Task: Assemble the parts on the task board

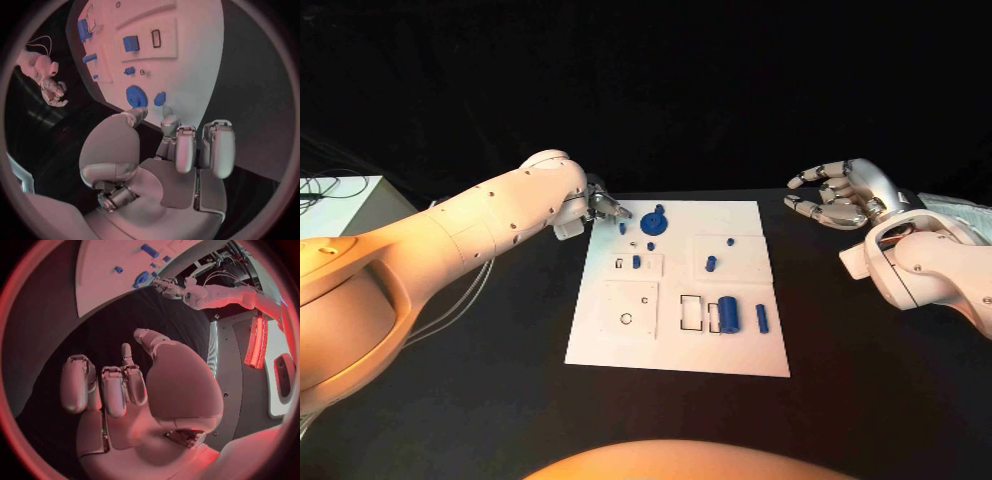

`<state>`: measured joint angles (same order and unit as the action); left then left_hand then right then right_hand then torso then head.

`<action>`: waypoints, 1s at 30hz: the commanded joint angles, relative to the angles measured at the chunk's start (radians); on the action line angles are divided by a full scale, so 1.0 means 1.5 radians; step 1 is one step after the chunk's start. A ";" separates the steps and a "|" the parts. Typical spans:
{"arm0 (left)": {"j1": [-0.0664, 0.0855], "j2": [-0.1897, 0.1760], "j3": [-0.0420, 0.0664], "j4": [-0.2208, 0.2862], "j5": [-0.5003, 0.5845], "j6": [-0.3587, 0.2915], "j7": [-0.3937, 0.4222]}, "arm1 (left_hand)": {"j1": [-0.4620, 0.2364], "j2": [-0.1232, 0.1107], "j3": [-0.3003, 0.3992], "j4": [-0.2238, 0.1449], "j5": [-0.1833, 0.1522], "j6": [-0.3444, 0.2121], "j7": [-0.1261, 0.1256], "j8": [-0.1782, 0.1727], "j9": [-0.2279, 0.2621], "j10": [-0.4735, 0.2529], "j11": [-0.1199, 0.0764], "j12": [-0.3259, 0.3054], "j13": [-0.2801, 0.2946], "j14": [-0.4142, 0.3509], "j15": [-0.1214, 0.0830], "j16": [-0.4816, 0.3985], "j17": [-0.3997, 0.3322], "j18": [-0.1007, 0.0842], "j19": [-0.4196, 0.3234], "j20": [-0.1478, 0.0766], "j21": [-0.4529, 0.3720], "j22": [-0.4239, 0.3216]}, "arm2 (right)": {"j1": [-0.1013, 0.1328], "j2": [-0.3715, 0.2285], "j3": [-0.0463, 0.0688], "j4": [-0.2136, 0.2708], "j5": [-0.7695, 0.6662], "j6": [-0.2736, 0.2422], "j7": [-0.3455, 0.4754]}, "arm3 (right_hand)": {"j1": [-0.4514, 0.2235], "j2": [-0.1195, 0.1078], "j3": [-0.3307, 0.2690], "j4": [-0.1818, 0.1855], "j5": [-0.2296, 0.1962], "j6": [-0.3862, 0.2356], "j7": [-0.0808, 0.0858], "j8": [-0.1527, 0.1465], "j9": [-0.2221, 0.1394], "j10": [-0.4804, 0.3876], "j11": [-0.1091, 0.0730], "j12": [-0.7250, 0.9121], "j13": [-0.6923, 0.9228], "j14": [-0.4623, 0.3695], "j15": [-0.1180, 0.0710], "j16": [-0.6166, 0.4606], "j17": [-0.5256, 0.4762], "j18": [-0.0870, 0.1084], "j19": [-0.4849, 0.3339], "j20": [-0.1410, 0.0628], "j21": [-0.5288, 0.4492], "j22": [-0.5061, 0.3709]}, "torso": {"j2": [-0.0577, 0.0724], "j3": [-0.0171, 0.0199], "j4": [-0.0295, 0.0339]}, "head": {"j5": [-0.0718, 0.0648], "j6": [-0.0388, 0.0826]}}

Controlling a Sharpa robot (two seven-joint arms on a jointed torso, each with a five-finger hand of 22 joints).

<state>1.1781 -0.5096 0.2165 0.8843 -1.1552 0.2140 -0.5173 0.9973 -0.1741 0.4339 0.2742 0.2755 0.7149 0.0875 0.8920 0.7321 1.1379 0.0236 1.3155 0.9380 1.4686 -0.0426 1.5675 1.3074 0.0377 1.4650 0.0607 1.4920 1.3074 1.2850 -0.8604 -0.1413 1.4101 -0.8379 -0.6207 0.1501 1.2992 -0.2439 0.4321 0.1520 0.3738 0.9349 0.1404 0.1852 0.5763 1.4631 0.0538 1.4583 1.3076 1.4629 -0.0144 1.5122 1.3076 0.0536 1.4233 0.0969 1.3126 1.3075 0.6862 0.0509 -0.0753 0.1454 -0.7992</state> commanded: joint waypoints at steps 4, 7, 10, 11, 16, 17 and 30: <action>0.001 0.005 -0.004 -0.006 0.014 0.012 0.008 | 0.007 -0.003 -0.004 0.004 -0.004 -0.001 0.004 -0.002 -0.001 -0.005 0.000 -0.001 -0.001 0.068 0.004 0.002 0.176 0.000 0.003 0.004 -0.002 0.069 | 0.000 0.003 0.000 -0.001 -0.002 0.004 0.003 | -0.004 0.002 -0.001 0.005 -0.003 0.001 0.002 -0.005 0.001 0.019 0.004 0.003 0.107 0.055 0.004 0.003 0.142 0.006 0.006 -0.001 0.001 0.054 | 0.001 -0.0001 -0.0008 | 0.001 -0.001; 0.001 0.007 -0.007 -0.010 0.014 0.013 0.008 | 0.012 -0.002 -0.006 0.004 -0.004 -0.002 0.004 -0.002 -0.001 -0.005 0.000 -0.001 -0.001 0.068 0.004 0.002 0.176 0.000 0.003 0.004 -0.002 0.069 | 0.000 0.003 0.000 -0.001 -0.002 0.004 0.003 | -0.004 0.002 -0.001 0.005 -0.003 0.001 0.002 -0.005 0.001 0.019 0.004 0.003 0.107 0.055 0.004 0.003 0.142 0.006 0.006 -0.001 0.001 0.054 | 0.001 -0.0002 -0.0011 | 0.000 -0.001; 0.001 0.009 -0.010 -0.012 0.014 0.014 0.009 | 0.021 0.000 -0.009 0.004 -0.003 -0.002 0.004 -0.002 -0.001 -0.006 0.000 -0.001 -0.002 0.068 0.004 0.002 0.176 0.000 0.002 0.004 -0.002 0.069 | 0.000 0.003 0.000 0.000 -0.002 0.004 0.003 | -0.004 0.002 -0.001 0.005 -0.003 0.001 0.002 -0.005 0.001 0.019 0.004 0.003 0.108 0.055 0.004 0.004 0.142 0.006 0.006 -0.001 0.002 0.055 | 0.001 -0.0004 -0.0001 | 0.000 -0.001; 0.001 0.010 -0.012 -0.013 0.014 0.015 0.009 | 0.021 0.000 -0.009 0.004 -0.003 -0.002 0.004 -0.002 -0.001 -0.006 0.000 -0.001 -0.002 0.068 0.004 0.002 0.176 0.000 0.002 0.004 -0.002 0.069 | 0.000 0.003 0.000 0.000 -0.002 0.004 0.003 | -0.004 0.002 -0.001 0.005 -0.003 0.001 0.002 -0.005 0.001 0.019 0.004 0.003 0.108 0.055 0.004 0.004 0.142 0.006 0.006 -0.001 0.002 0.055 | 0.001 -0.0004 0.0001 | 0.000 -0.001; 0.001 0.012 -0.016 -0.015 0.015 0.016 0.009 | 0.029 0.002 -0.011 0.004 -0.001 -0.002 0.004 -0.003 -0.001 -0.007 0.000 -0.001 -0.003 0.068 0.004 0.002 0.176 0.000 0.002 0.004 -0.002 0.069 | 0.000 0.004 0.000 -0.001 -0.001 0.007 0.002 | -0.004 0.002 -0.001 0.005 -0.003 0.001 0.002 -0.005 0.001 0.019 0.004 0.003 0.108 0.055 0.004 0.004 0.142 0.006 0.006 -0.001 0.002 0.055 | 0.001 -0.0002 0.0006 | -0.001 -0.002; 0.001 0.013 -0.017 -0.015 0.015 0.017 0.009 | 0.030 0.002 -0.011 0.004 -0.001 -0.002 0.004 -0.003 -0.001 -0.007 0.000 -0.001 -0.003 0.068 0.004 0.002 0.176 0.000 0.002 0.004 -0.002 0.069 | 0.000 0.004 0.000 -0.001 -0.001 0.008 0.002 | -0.004 0.002 -0.001 0.005 -0.003 0.001 0.002 -0.005 0.001 0.019 0.004 0.003 0.108 0.055 0.004 0.004 0.142 0.006 0.006 -0.001 0.002 0.055 | 0.001 -0.0002 0.0007 | -0.001 -0.002; 0.001 0.008 -0.021 -0.009 0.016 0.013 0.009 | 0.049 0.012 -0.012 0.005 0.004 -0.002 0.003 -0.004 -0.001 -0.008 0.000 -0.001 -0.003 0.068 0.004 0.002 0.176 0.001 0.001 0.004 -0.004 0.067 | 0.000 0.007 0.000 -0.009 0.000 0.013 0.000 | -0.004 0.002 -0.001 0.005 -0.003 0.001 0.002 -0.005 0.001 0.019 0.004 0.003 0.108 0.055 0.004 0.004 0.142 0.006 0.006 -0.001 0.002 0.055 | 0.000 0.0003 -0.0001 | 0.000 -0.004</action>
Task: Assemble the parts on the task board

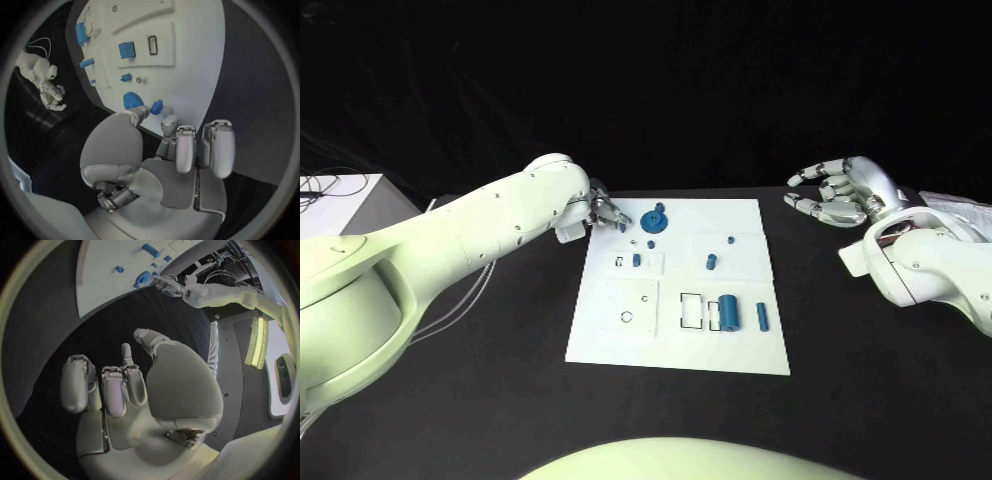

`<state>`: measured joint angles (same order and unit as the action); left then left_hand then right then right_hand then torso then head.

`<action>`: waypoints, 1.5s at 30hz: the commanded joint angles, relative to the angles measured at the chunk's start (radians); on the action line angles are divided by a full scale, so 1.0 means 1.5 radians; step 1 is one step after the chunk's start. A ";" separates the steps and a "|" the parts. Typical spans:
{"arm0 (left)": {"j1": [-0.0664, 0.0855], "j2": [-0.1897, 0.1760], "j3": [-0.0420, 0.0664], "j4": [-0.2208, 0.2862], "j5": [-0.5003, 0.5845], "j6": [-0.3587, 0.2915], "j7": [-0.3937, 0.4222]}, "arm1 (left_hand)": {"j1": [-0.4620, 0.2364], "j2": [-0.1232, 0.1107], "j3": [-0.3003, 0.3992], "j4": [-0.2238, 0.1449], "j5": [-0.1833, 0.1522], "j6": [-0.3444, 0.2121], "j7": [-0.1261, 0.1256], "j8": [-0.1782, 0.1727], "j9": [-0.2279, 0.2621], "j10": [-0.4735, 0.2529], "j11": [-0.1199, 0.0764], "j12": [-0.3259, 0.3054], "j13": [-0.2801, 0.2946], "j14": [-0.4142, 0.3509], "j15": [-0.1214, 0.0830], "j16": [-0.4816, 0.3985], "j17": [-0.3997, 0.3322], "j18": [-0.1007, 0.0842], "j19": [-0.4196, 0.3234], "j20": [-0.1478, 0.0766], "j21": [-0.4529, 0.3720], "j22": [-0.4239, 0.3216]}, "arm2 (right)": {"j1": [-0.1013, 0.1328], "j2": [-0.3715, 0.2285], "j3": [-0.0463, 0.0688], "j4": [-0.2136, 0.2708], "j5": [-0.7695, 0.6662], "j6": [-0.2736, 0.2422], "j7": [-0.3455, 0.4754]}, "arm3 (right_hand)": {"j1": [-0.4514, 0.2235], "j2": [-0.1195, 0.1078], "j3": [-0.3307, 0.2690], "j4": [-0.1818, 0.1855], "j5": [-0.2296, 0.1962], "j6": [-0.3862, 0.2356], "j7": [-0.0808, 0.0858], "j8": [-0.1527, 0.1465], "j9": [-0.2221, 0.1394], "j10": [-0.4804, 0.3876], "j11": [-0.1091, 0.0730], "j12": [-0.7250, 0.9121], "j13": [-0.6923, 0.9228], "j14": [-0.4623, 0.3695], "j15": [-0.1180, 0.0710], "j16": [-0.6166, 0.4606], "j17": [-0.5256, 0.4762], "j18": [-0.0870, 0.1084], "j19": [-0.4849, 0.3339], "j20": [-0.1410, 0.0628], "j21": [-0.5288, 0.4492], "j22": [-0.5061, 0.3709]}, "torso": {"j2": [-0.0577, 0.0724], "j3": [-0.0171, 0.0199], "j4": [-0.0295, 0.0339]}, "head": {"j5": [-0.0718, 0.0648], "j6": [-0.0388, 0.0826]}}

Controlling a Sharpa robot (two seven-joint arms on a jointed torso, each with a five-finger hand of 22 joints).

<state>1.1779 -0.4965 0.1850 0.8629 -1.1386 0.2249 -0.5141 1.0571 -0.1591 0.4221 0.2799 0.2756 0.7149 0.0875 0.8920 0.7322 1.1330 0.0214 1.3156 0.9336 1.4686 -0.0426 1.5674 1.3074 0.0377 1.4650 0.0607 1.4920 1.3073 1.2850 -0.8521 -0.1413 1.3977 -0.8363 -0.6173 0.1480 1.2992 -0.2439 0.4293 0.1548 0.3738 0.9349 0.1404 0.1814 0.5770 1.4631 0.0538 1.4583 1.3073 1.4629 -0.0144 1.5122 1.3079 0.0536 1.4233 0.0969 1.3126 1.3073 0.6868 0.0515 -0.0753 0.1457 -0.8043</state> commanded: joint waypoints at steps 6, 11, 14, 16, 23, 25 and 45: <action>0.001 -0.003 0.000 0.015 0.016 0.004 0.007 | 0.041 0.021 0.010 -0.003 0.006 -0.003 0.002 -0.005 -0.002 -0.005 0.000 -0.001 0.000 0.068 0.003 0.002 0.176 0.001 0.000 0.003 -0.005 0.066 | 0.000 0.003 0.000 -0.003 -0.001 0.013 0.000 | -0.004 0.002 0.001 0.004 -0.003 0.001 0.002 -0.003 0.001 0.021 0.004 0.005 0.109 0.055 0.004 0.004 0.143 0.006 0.007 0.000 0.003 0.056 | 0.001 -0.0004 -0.0002 | 0.000 -0.002; 0.001 -0.004 0.000 0.021 0.021 0.000 0.007 | 0.052 0.027 0.018 -0.005 0.006 -0.004 0.001 -0.006 -0.002 -0.007 -0.001 -0.002 -0.002 0.068 0.002 0.002 0.176 0.002 -0.003 0.003 -0.007 0.062 | 0.000 0.006 0.000 -0.007 -0.001 0.016 -0.001 | -0.004 0.002 0.001 0.004 -0.003 0.001 0.002 -0.003 0.001 0.021 0.004 0.005 0.109 0.055 0.004 0.004 0.143 0.006 0.007 0.000 0.003 0.056 | 0.001 -0.0003 -0.0004 | 0.001 -0.003; 0.001 -0.005 0.000 0.023 0.024 -0.006 0.007 | 0.059 0.031 0.025 -0.006 0.007 -0.003 0.000 -0.005 -0.002 -0.008 -0.002 -0.002 -0.002 0.068 0.002 0.002 0.176 0.002 -0.003 0.003 -0.007 0.062 | 0.000 0.008 0.000 -0.010 -0.001 0.018 -0.002 | -0.004 0.002 0.001 0.004 -0.003 0.001 0.002 -0.003 0.001 0.021 0.004 0.005 0.109 0.055 0.004 0.004 0.143 0.006 0.007 0.000 0.003 0.056 | 0.000 -0.0004 0.0002 | 0.002 -0.004; 0.001 -0.005 0.000 0.024 0.031 -0.012 0.008 | 0.064 0.038 0.033 -0.005 0.007 -0.005 0.000 -0.005 -0.002 -0.015 -0.002 -0.006 -0.012 0.068 0.002 0.002 0.176 0.003 -0.006 0.002 -0.010 0.058 | 0.000 0.009 0.000 -0.011 -0.001 0.020 -0.003 | -0.003 0.002 0.001 0.003 -0.003 0.001 0.002 -0.004 0.001 0.020 0.004 0.004 0.108 0.055 0.004 0.004 0.142 0.006 0.007 0.000 0.002 0.055 | 0.000 -0.0004 0.0008 | 0.002 -0.004; 0.001 -0.007 0.000 0.025 0.047 -0.022 0.010 | 0.100 0.050 0.086 -0.027 0.004 -0.016 0.001 -0.004 0.001 -0.024 -0.002 -0.013 -0.021 0.068 0.002 0.002 0.176 0.004 -0.008 0.002 -0.011 0.056 | 0.000 0.011 0.000 -0.014 -0.001 0.024 -0.005 | -0.003 0.002 0.001 0.003 -0.003 0.001 0.002 -0.004 0.001 0.020 0.004 0.004 0.108 0.055 0.004 0.004 0.142 0.006 0.007 0.000 0.002 0.055 | 0.000 -0.0001 -0.0005 | 0.003 -0.004; 0.001 -0.007 0.000 0.026 0.049 -0.023 0.010 | 0.105 0.052 0.101 -0.035 0.003 -0.018 0.000 -0.002 0.003 -0.023 -0.002 -0.012 -0.020 0.068 0.002 0.002 0.176 0.004 -0.008 0.002 -0.012 0.056 | 0.000 0.011 0.000 -0.014 -0.001 0.025 -0.006 | -0.003 0.002 0.001 0.003 -0.003 0.001 0.002 -0.004 0.001 0.020 0.004 0.004 0.108 0.055 0.004 0.004 0.142 0.006 0.007 0.000 0.002 0.055 | 0.000 -0.0002 -0.0006 | 0.003 -0.003; -0.001 -0.061 0.000 0.116 0.080 -0.025 0.010 | 0.072 0.025 0.298 -0.139 0.002 -0.024 0.005 0.029 0.026 -0.004 0.000 -0.009 -0.011 0.068 0.003 0.002 0.176 0.002 -0.002 0.002 -0.007 0.067 | -0.001 0.010 0.000 -0.020 -0.001 0.026 -0.008 | -0.002 0.002 0.001 0.003 -0.003 0.001 0.002 -0.004 0.002 0.019 0.004 0.002 0.107 0.054 0.004 0.002 0.140 0.007 0.005 0.000 -0.002 0.052 | -0.003 -0.0010 0.0043 | 0.003 0.000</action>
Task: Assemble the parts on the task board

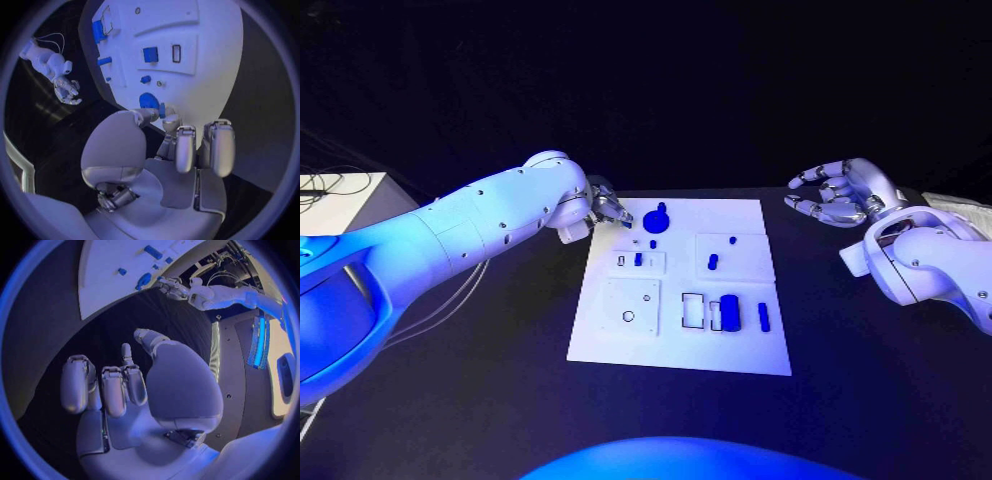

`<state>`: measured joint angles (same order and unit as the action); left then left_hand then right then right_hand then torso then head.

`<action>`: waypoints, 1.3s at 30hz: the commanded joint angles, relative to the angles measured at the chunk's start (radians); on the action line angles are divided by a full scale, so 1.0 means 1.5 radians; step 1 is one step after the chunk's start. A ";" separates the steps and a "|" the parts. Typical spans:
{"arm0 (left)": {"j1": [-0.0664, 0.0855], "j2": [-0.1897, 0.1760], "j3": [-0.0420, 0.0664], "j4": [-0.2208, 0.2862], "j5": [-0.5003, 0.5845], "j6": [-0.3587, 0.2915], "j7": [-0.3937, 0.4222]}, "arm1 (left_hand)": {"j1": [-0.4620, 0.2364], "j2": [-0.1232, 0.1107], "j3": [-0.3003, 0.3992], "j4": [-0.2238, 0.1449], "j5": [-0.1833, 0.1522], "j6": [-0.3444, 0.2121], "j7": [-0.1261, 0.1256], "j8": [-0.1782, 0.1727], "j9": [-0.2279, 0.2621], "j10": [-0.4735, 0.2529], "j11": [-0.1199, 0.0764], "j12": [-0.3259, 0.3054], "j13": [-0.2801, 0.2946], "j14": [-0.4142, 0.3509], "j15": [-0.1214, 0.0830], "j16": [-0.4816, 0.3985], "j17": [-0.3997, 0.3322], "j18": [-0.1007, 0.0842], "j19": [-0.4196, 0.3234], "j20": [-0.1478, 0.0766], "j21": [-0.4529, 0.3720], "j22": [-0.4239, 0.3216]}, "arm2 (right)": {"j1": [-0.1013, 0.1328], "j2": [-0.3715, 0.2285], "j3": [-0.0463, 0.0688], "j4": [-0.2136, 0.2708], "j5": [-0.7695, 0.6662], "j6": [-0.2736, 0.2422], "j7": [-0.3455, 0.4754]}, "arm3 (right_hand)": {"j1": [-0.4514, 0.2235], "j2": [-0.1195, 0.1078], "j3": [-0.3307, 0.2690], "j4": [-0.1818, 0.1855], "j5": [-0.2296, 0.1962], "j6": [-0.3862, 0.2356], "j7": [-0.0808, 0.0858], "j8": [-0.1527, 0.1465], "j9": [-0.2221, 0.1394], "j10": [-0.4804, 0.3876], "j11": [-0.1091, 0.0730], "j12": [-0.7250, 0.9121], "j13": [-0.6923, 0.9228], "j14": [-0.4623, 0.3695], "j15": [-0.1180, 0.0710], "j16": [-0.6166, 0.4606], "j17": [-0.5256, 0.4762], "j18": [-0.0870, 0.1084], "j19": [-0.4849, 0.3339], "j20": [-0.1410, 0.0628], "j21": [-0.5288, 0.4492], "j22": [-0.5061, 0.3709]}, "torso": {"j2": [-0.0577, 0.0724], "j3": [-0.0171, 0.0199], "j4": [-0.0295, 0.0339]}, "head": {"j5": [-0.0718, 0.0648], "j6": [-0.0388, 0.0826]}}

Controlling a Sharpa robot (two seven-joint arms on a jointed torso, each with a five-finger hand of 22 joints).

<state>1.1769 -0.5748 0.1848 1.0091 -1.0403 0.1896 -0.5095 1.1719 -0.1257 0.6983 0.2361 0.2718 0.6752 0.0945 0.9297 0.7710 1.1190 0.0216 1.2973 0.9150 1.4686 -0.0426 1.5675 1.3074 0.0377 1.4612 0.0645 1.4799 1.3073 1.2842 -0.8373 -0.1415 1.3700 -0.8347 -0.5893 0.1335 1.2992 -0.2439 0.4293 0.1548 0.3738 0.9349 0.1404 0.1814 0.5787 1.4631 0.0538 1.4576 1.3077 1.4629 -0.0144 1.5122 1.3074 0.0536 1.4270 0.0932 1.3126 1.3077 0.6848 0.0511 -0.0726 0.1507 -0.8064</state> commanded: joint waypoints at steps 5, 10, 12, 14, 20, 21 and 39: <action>-0.006 -0.039 0.000 0.066 0.020 0.003 0.007 | -0.012 0.000 0.128 -0.120 0.005 0.005 0.001 0.006 0.000 0.009 0.000 0.004 0.003 0.068 0.002 0.002 0.176 0.002 0.002 -0.001 0.002 0.069 | 0.000 -0.001 0.000 -0.003 -0.002 0.006 0.002 | -0.002 0.002 0.001 0.003 -0.003 0.001 0.002 -0.004 0.001 0.019 0.004 0.002 0.106 0.054 0.004 0.002 0.140 0.007 0.002 0.002 -0.002 0.052 | -0.003 -0.0018 0.0043 | -0.001 0.002; -0.014 -0.065 -0.001 0.111 -0.003 0.012 0.007 | -0.019 -0.005 0.142 -0.130 0.008 0.011 0.000 0.007 0.001 0.015 -0.001 0.006 0.007 0.068 0.001 0.002 0.176 0.001 0.003 -0.001 0.004 0.072 | -0.002 -0.002 0.000 -0.004 -0.002 0.002 0.002 | -0.002 0.001 0.001 0.002 -0.003 0.001 0.002 -0.005 0.001 0.017 0.004 0.000 0.104 0.053 0.004 0.000 0.139 0.008 0.001 0.002 -0.005 0.050 | -0.004 -0.0032 0.0060 | -0.001 0.003; -0.017 -0.075 -0.001 0.128 -0.012 0.019 0.007 | -0.020 -0.006 0.143 -0.132 0.008 0.011 0.000 0.007 0.001 0.015 -0.001 0.006 0.007 0.068 0.001 0.002 0.176 0.001 0.004 -0.002 0.004 0.072 | -0.002 -0.002 0.000 -0.005 -0.002 -0.002 0.004 | -0.001 0.001 0.001 0.002 -0.002 0.000 0.003 -0.006 0.001 0.013 0.005 -0.005 0.099 0.051 0.004 -0.005 0.134 0.010 -0.004 0.002 -0.014 0.044 | -0.005 -0.0042 0.0068 | -0.002 0.002; -0.020 -0.082 -0.001 0.140 -0.017 0.021 0.007 | -0.020 -0.006 0.143 -0.132 0.008 0.011 0.000 0.007 0.001 0.015 -0.001 0.006 0.007 0.068 0.001 0.002 0.176 0.001 0.004 -0.002 0.004 0.072 | -0.003 -0.002 0.000 -0.005 -0.001 -0.005 0.006 | -0.001 0.000 0.002 0.002 -0.001 -0.001 0.003 -0.007 0.002 0.009 0.005 -0.010 0.095 0.049 0.005 -0.009 0.131 0.011 -0.008 0.003 -0.022 0.039 | -0.006 -0.0048 0.0074 | -0.003 0.002; -0.029 -0.104 -0.003 0.173 -0.036 0.009 0.011 | -0.023 -0.008 0.147 -0.134 0.008 0.014 -0.001 0.007 0.000 0.019 -0.002 0.007 0.010 0.068 0.001 0.002 0.176 0.000 0.006 -0.002 0.006 0.076 | -0.005 -0.001 0.000 -0.008 0.005 -0.013 0.012 | 0.001 -0.002 0.004 0.001 0.002 -0.003 0.006 -0.012 0.004 -0.013 0.008 -0.037 0.072 0.038 0.008 -0.026 0.115 0.020 -0.032 0.005 -0.066 0.010 | -0.008 -0.0065 0.0084 | -0.003 0.000; -0.030 -0.107 -0.004 0.178 -0.039 0.006 0.011 | -0.024 -0.008 0.147 -0.134 0.008 0.014 -0.001 0.008 0.000 0.020 -0.002 0.008 0.011 0.068 0.001 0.002 0.176 0.000 0.007 -0.002 0.007 0.077 | -0.005 0.000 0.000 -0.009 0.007 -0.013 0.013 | 0.002 -0.002 0.004 0.001 0.002 -0.004 0.007 -0.013 0.005 -0.020 0.008 -0.045 0.064 0.034 0.008 -0.032 0.110 0.022 -0.038 0.006 -0.077 0.003 | -0.008 -0.0067 0.0085 | -0.003 -0.001; -0.041 -0.122 -0.026 0.217 -0.080 -0.023 0.009 | -0.033 -0.014 0.164 -0.142 0.008 0.023 -0.004 0.008 -0.001 0.031 -0.005 0.010 0.016 0.068 -0.002 0.002 0.176 -0.003 0.014 -0.003 0.012 0.087 | -0.007 0.002 -0.001 -0.014 0.036 -0.017 0.020 | 0.009 -0.012 0.048 -0.003 0.008 -0.019 0.011 -0.019 0.047 -0.257 0.011 -0.497 -0.366 -0.192 0.013 -0.461 -0.261 0.086 -0.207 0.011 -0.539 -0.314 | -0.006 -0.0046 0.0075 | 0.000 -0.005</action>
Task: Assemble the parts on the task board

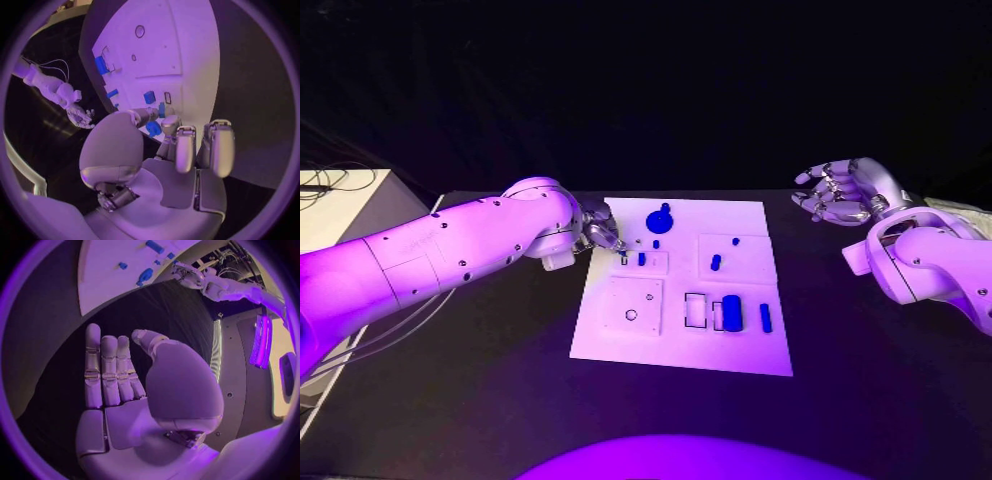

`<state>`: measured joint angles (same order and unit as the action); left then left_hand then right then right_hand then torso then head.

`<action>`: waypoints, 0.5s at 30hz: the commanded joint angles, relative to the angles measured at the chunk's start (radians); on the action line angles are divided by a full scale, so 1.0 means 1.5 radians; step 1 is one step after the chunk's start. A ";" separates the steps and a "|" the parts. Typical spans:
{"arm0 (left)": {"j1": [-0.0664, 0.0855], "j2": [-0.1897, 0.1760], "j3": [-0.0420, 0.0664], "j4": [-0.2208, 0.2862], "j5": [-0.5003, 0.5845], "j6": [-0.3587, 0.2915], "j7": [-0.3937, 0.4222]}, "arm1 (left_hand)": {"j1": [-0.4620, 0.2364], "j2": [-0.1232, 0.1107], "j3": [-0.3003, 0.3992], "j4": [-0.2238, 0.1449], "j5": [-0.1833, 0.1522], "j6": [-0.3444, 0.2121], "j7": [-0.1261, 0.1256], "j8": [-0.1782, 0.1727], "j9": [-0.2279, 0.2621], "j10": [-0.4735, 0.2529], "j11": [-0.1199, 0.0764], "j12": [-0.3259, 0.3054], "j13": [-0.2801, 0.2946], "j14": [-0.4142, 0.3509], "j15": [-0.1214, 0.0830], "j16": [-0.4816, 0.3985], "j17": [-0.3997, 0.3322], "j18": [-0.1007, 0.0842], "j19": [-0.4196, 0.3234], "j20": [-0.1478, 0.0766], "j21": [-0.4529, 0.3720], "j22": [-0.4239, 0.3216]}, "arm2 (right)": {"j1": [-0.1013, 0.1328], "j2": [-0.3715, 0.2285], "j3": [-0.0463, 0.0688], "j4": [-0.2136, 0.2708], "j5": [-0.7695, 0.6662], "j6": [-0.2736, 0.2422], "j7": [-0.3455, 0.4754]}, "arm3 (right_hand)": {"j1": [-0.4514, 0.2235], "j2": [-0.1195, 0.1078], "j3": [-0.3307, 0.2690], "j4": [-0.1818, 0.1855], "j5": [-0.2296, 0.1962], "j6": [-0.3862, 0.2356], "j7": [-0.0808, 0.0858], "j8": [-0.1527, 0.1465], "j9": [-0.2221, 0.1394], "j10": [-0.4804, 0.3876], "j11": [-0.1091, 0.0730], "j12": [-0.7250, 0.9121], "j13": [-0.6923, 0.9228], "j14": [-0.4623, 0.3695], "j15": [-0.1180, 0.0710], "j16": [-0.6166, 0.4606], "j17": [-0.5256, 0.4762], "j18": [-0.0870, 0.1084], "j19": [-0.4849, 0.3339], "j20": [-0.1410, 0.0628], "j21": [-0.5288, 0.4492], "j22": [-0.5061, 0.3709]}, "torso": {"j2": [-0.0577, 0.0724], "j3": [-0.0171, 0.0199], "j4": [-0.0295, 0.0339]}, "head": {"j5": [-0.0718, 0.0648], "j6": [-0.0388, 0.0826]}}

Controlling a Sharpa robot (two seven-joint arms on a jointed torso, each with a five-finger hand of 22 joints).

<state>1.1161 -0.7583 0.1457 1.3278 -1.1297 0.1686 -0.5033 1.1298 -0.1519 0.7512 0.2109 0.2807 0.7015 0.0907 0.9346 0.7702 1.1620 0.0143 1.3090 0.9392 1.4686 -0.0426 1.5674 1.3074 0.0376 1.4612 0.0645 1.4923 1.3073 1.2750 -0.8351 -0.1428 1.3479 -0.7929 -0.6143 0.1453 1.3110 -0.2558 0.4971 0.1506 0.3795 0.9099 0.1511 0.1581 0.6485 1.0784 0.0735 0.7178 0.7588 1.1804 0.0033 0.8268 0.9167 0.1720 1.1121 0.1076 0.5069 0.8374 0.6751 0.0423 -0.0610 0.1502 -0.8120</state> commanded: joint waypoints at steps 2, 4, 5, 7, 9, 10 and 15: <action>-0.001 0.000 -0.001 0.006 -0.025 -0.011 0.004 | -0.005 0.004 0.130 -0.126 0.002 0.006 -0.001 0.004 0.000 0.003 0.000 0.002 0.000 0.068 -0.002 0.002 0.176 -0.003 0.014 -0.003 0.004 0.087 | 0.000 0.000 0.000 0.001 0.009 0.001 0.012 | 0.001 -0.003 0.003 0.000 0.004 -0.003 0.004 -0.003 0.001 -0.001 -0.002 -0.005 -0.002 -0.004 0.001 -0.005 -0.002 0.007 0.004 0.002 -0.004 -0.002 | 0.001 0.0019 -0.0004 | 0.001 -0.002; -0.002 0.001 -0.002 0.008 -0.030 -0.013 0.004 | -0.005 0.004 0.130 -0.126 0.002 0.006 -0.001 0.004 0.000 0.003 0.000 0.002 0.000 0.068 -0.002 0.002 0.176 -0.003 0.014 -0.003 0.004 0.087 | -0.001 0.000 0.000 0.001 0.010 0.002 0.012 | 0.000 -0.003 0.003 0.000 0.004 -0.002 0.004 -0.003 0.001 0.000 -0.002 -0.005 -0.003 -0.004 0.001 -0.006 -0.002 0.007 0.004 0.002 -0.005 -0.003 | 0.001 0.0016 -0.0005 | 0.000 -0.003; -0.002 0.001 -0.002 0.008 -0.032 -0.014 0.003 | -0.005 0.004 0.131 -0.126 0.002 0.006 -0.001 0.004 0.000 0.003 0.000 0.002 0.000 0.068 -0.002 0.002 0.176 -0.003 0.015 -0.003 0.004 0.088 | -0.001 0.001 0.000 0.000 0.010 0.003 0.012 | 0.000 -0.003 0.003 0.000 0.004 -0.002 0.004 -0.003 0.001 0.000 -0.002 -0.005 -0.003 -0.004 0.001 -0.006 -0.002 0.007 0.004 0.002 -0.005 -0.003 | 0.001 0.0012 -0.0005 | 0.000 -0.004; -0.003 0.002 -0.003 0.009 -0.034 -0.014 0.003 | -0.005 0.004 0.131 -0.126 0.002 0.006 -0.001 0.004 0.000 0.003 0.000 0.002 0.000 0.068 -0.002 0.002 0.176 -0.003 0.015 -0.003 0.004 0.088 | -0.001 0.001 0.000 0.000 0.011 0.003 0.012 | 0.000 -0.002 0.003 0.000 0.004 -0.002 0.004 -0.003 0.002 0.000 -0.002 -0.005 -0.004 -0.004 0.001 -0.006 -0.003 0.007 0.004 0.002 -0.006 -0.004 | 0.001 0.0007 -0.0007 | 0.000 -0.005; -0.004 0.003 -0.004 0.009 -0.035 -0.014 0.003 | -0.005 0.004 0.131 -0.126 0.002 0.006 -0.001 0.004 0.000 0.003 0.000 0.002 0.000 0.068 -0.002 0.002 0.176 -0.003 0.015 -0.003 0.004 0.088 | -0.001 0.001 0.000 0.000 0.011 0.004 0.012 | 0.000 -0.002 0.003 0.000 0.004 -0.002 0.004 -0.003 0.002 0.000 -0.002 -0.005 -0.004 -0.004 0.001 -0.006 -0.003 0.007 0.004 0.002 -0.006 -0.004 | 0.001 0.0009 -0.0007 | 0.000 -0.006; -0.004 0.003 -0.004 0.009 -0.036 -0.015 0.003 | -0.005 0.004 0.131 -0.126 0.002 0.006 -0.001 0.004 0.000 0.003 0.000 0.002 0.000 0.068 -0.002 0.002 0.176 -0.003 0.015 -0.003 0.004 0.088 | -0.001 0.001 0.000 0.000 0.012 0.004 0.013 | 0.000 -0.002 0.003 0.000 0.004 -0.002 0.004 -0.003 0.002 0.000 -0.002 -0.006 -0.006 -0.003 0.001 -0.007 -0.004 0.007 0.005 0.002 -0.007 -0.005 | 0.001 0.0010 -0.0007 | 0.000 -0.006; -0.006 0.003 -0.007 0.010 -0.037 -0.016 0.004 | -0.005 0.004 0.132 -0.127 0.002 0.006 -0.002 0.004 0.000 0.004 0.000 0.002 0.001 0.068 -0.002 0.002 0.176 -0.003 0.015 -0.003 0.004 0.088 | -0.001 0.000 0.000 0.000 0.014 0.007 0.014 | 0.000 -0.002 0.003 0.000 0.004 -0.002 0.004 -0.003 0.002 0.000 -0.002 -0.007 -0.007 -0.003 0.001 -0.008 -0.005 0.007 0.005 0.002 -0.009 -0.006 | 0.000 0.0010 -0.0004 | 0.000 -0.008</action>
<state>1.1072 -0.7555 0.1357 1.3390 -1.1711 0.1531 -0.5044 1.1245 -0.1572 0.7622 0.1997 0.2794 0.7047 0.0880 0.9344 0.7693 1.1619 0.0143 1.3090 0.9390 1.4686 -0.0426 1.5675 1.3074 0.0377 1.4612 0.0645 1.4922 1.3073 1.2734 -0.8350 -0.1428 1.3480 -0.7760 -0.6133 0.1503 1.3110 -0.2558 0.4970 0.1506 0.3795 0.9070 0.1539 0.1581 0.6506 1.0769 0.0749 0.7139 0.7491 1.1804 0.0033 0.8208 0.9099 0.1715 1.1160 0.1113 0.4992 0.8294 0.6763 0.0439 -0.0618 0.1505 -0.8223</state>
